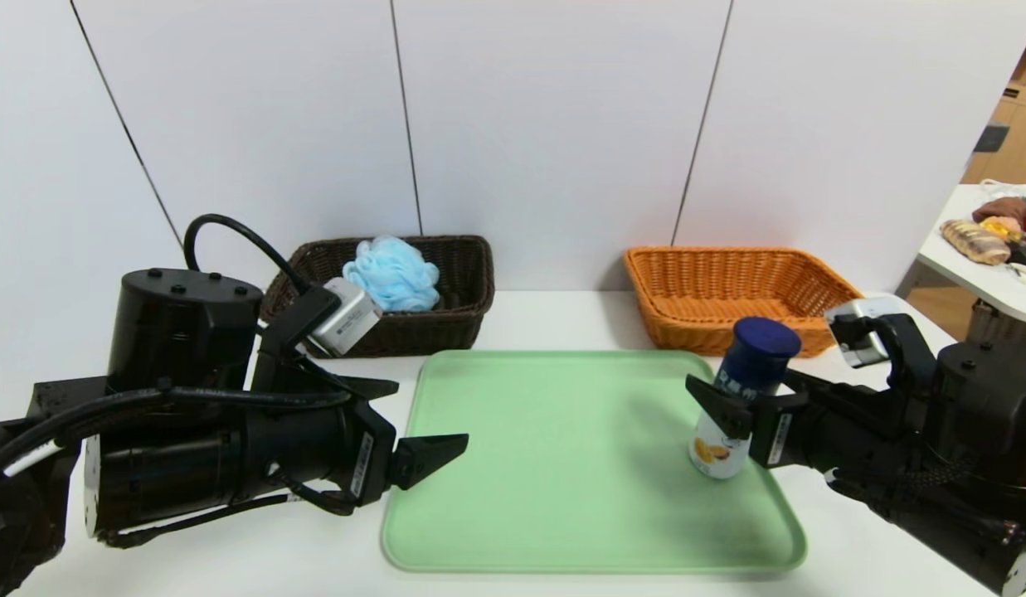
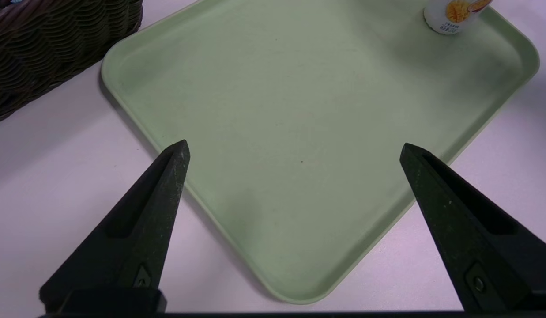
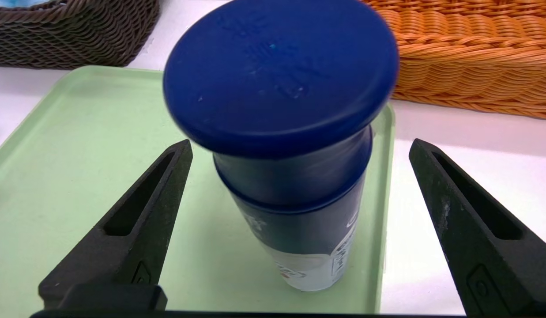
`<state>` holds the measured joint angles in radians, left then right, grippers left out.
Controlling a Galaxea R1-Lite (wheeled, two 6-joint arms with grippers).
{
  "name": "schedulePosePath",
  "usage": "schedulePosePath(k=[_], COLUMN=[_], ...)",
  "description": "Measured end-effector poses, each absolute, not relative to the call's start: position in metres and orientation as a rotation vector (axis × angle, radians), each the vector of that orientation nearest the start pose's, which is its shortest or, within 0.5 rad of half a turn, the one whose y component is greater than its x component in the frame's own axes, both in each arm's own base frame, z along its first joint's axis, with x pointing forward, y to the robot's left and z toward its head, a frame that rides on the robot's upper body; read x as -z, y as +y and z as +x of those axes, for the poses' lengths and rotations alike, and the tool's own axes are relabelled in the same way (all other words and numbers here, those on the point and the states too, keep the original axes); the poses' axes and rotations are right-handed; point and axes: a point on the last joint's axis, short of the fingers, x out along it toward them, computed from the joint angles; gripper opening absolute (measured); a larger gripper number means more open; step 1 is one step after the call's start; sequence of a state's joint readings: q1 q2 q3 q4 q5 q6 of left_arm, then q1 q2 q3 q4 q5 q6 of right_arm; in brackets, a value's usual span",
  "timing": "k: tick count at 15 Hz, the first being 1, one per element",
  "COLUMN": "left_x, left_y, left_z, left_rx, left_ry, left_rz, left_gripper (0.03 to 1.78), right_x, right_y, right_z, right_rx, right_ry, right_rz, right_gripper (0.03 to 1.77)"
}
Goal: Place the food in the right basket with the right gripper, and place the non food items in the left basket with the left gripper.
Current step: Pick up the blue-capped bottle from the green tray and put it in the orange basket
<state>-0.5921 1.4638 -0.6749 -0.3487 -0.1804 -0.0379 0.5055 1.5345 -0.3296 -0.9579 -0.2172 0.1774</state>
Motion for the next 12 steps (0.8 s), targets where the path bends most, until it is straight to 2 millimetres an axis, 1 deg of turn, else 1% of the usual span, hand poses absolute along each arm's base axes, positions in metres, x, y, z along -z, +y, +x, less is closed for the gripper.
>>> schedulePosePath(k=[7, 12], left_x=[-0.182, -0.18], left_y=[-0.137, -0.137], left_z=[0.196, 0.196], left_rx=[0.752, 0.751], left_ry=[0.466, 0.472], left_rz=[0.059, 0.06], left_gripper=[1.69, 1.69], right_x=[-0.129, -0.125], right_y=[0.103, 0.105], right_z=[0.194, 0.198], right_rx=[-0.269, -0.251], right_ry=[0.253, 0.254], right_rz=[0.091, 0.082], right_gripper=[1.7, 1.7])
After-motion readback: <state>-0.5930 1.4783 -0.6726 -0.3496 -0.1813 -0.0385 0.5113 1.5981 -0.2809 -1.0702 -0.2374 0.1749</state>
